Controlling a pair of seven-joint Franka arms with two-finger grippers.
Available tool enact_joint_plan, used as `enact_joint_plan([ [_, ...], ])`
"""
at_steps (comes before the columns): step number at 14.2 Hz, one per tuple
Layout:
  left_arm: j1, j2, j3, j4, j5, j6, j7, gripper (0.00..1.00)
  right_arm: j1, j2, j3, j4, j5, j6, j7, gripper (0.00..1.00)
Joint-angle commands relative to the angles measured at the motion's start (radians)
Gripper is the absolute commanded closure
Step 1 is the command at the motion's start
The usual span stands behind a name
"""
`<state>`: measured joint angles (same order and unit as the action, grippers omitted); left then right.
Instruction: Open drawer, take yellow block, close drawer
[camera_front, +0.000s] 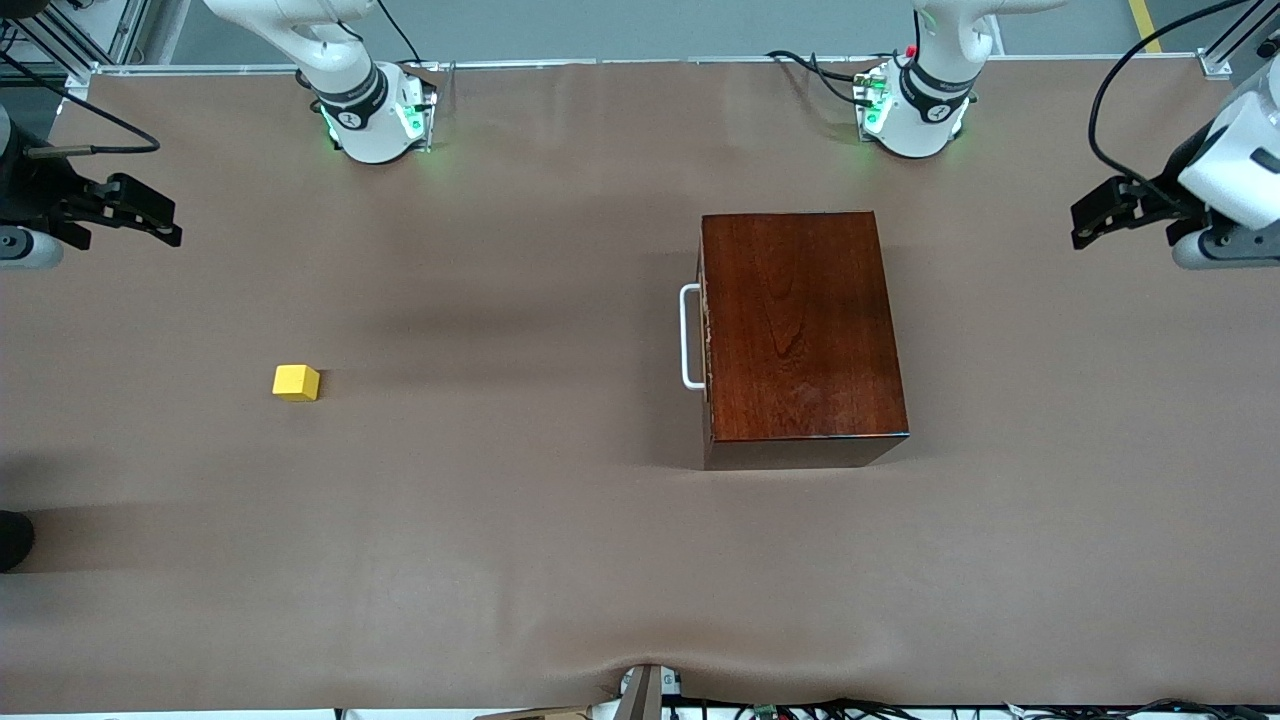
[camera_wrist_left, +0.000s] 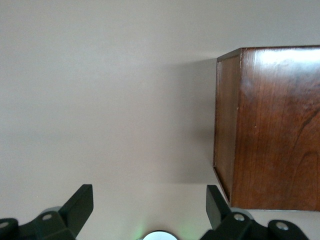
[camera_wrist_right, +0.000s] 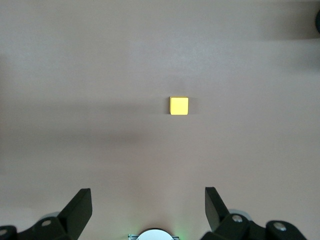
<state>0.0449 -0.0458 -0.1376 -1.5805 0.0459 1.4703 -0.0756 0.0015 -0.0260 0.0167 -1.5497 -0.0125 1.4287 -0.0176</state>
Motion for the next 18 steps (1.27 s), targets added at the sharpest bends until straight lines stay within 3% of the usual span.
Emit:
enact_joint_plan([
  [1, 0.032, -0.092, -0.019, -0.088, -0.03, 0.033, 0.026, 0.0, -0.023, -0.02, 0.006, -0.016, 0.025, 0.006, 0.001, 0.0],
  [10, 0.027, -0.066, -0.017, -0.012, -0.064, 0.016, 0.011, 0.0, -0.029, -0.015, 0.008, -0.015, 0.026, 0.001, -0.001, 0.0],
  [18, 0.018, -0.048, -0.019, -0.003, -0.055, 0.007, -0.056, 0.0, -0.028, -0.015, 0.008, -0.016, 0.026, -0.001, 0.001, 0.0],
])
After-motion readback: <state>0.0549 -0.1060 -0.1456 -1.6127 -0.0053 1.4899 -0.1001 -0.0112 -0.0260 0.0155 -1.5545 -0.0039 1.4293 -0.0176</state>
